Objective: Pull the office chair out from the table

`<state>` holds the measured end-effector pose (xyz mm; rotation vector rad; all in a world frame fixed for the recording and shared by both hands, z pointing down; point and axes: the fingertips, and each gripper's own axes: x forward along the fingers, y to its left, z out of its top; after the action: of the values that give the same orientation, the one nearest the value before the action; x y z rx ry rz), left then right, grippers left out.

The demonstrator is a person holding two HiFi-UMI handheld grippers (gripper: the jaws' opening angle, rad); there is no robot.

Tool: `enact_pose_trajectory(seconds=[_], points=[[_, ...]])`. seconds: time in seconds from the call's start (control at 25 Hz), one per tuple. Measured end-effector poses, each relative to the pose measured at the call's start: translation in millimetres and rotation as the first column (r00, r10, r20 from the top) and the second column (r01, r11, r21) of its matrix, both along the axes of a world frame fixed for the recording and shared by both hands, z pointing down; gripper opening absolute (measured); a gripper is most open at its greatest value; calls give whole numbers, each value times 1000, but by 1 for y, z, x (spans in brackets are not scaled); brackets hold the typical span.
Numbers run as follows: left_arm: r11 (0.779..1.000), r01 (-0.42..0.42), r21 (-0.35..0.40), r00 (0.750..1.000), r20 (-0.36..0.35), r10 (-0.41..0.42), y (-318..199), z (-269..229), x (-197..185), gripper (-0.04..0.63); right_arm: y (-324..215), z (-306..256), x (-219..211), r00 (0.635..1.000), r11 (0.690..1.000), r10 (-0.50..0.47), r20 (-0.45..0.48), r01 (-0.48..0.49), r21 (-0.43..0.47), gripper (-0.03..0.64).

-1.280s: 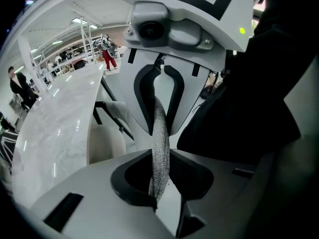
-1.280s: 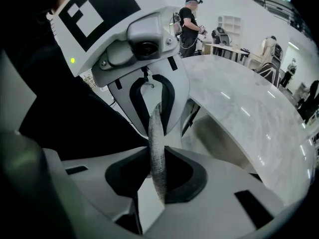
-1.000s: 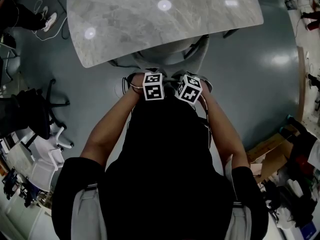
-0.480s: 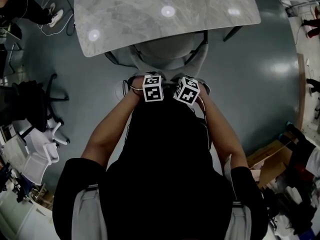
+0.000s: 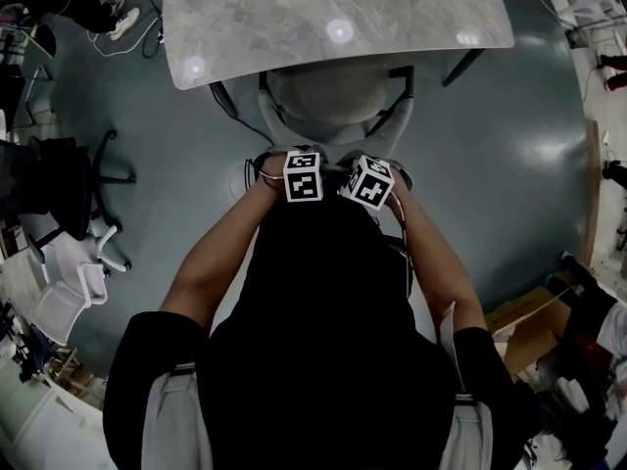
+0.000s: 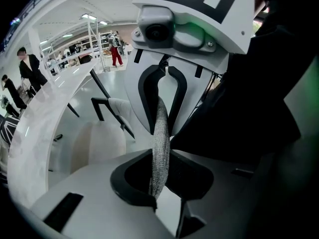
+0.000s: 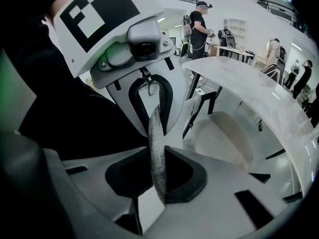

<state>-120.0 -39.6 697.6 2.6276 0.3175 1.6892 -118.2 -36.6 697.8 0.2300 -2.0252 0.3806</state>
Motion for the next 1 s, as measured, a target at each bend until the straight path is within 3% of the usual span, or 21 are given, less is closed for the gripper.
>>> enact_pose_trajectory(seconds=[0.68,1.0], points=[[998,-41,-48,999,-35,39,103,2,-33,87,104,6,-33,998,998,66,-22,-67,-22,84],[996,-61,-59,998,-35,59,148,2,-31,87,149,6,-31,997,996,79,-27,-80,-30,84]])
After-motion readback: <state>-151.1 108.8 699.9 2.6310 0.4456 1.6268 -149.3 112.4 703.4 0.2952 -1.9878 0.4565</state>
